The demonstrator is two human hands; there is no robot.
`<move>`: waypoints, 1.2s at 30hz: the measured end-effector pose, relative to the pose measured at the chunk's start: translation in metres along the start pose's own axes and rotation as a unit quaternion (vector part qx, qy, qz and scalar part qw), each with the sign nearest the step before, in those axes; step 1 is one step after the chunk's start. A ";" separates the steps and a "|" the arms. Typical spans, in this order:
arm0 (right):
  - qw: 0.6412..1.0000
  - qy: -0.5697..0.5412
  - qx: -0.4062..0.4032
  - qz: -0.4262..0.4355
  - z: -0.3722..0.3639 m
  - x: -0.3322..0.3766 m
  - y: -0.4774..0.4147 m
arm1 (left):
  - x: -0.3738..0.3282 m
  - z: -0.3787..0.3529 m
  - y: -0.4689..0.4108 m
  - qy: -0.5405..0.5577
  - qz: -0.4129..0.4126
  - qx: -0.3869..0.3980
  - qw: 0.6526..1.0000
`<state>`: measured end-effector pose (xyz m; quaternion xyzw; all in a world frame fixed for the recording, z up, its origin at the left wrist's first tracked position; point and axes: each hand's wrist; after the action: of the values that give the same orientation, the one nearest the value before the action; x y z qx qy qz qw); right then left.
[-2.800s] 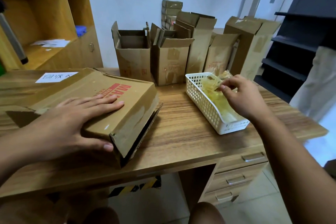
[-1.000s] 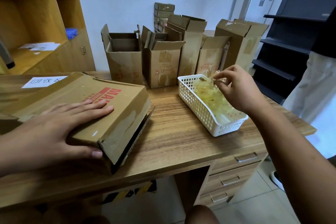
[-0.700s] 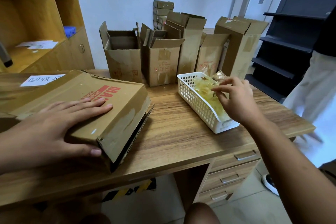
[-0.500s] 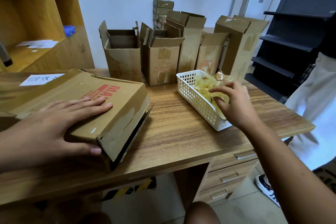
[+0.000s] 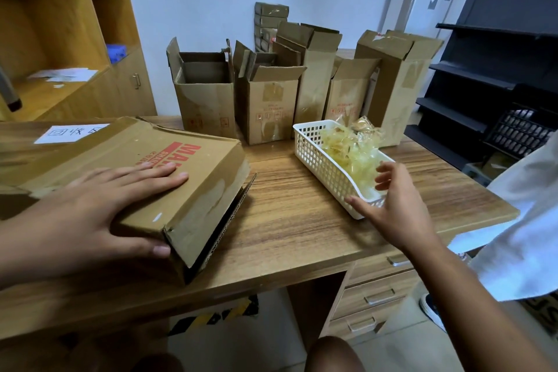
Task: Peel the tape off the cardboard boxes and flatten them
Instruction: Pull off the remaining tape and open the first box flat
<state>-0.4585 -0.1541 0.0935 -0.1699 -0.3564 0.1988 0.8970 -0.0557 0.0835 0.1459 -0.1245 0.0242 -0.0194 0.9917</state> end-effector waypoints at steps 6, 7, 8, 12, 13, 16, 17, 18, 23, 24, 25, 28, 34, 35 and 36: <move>0.999 -0.038 0.002 0.026 -0.011 0.008 0.011 | -0.004 0.002 0.001 0.012 0.008 -0.001 1.000; 0.998 -0.049 0.003 0.028 -0.012 0.011 0.014 | -0.005 0.003 0.002 0.015 0.010 0.002 1.000; 0.998 -0.059 0.003 0.029 -0.013 0.015 0.017 | -0.006 0.004 0.002 0.017 0.010 0.004 1.000; 0.996 -0.081 0.011 0.029 -0.017 0.030 0.030 | -0.015 0.012 0.004 0.038 0.008 0.014 0.999; 0.996 -0.087 0.011 0.030 -0.018 0.033 0.033 | -0.018 0.015 0.004 0.049 0.004 0.017 0.999; 0.996 -0.080 0.010 0.040 -0.020 0.042 0.042 | -0.024 0.022 0.006 0.078 -0.008 0.029 0.996; 0.997 -0.063 0.006 0.044 -0.019 0.045 0.044 | -0.025 0.024 0.007 0.085 -0.013 0.032 0.996; 0.998 -0.042 -0.001 0.050 -0.018 0.047 0.044 | -0.025 0.026 0.008 0.090 -0.017 0.035 0.995; 0.994 -0.002 -0.063 0.086 -0.011 0.053 0.049 | -0.021 0.039 0.016 0.123 -0.034 0.052 0.990; 0.994 -0.003 -0.072 0.083 -0.010 0.055 0.050 | -0.020 0.041 0.018 0.116 -0.035 0.052 0.991; 0.993 -0.006 -0.083 0.079 -0.008 0.058 0.051 | -0.019 0.043 0.021 0.106 -0.033 0.050 0.993; 0.988 -0.025 -0.114 0.100 -0.004 0.068 0.052 | -0.019 0.045 0.031 0.101 -0.018 0.037 0.994; 0.978 -0.070 -0.020 0.194 -0.018 0.101 0.046 | -0.029 0.034 0.053 0.074 0.002 -0.027 0.997; 0.977 -0.078 0.013 0.199 -0.023 0.107 0.046 | -0.029 0.032 0.055 0.063 0.000 -0.036 0.997; 0.974 -0.083 0.047 0.204 -0.029 0.114 0.045 | -0.029 0.030 0.057 0.051 -0.004 -0.044 0.998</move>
<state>-0.3722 -0.0657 0.1189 -0.1800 -0.3778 0.4074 0.8117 -0.0810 0.1475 0.1621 -0.1672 0.0751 -0.0286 0.9826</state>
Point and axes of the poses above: each hand's wrist, its own y-axis away from the middle knuckle, its own z-axis out of the back of the hand, x = y × z
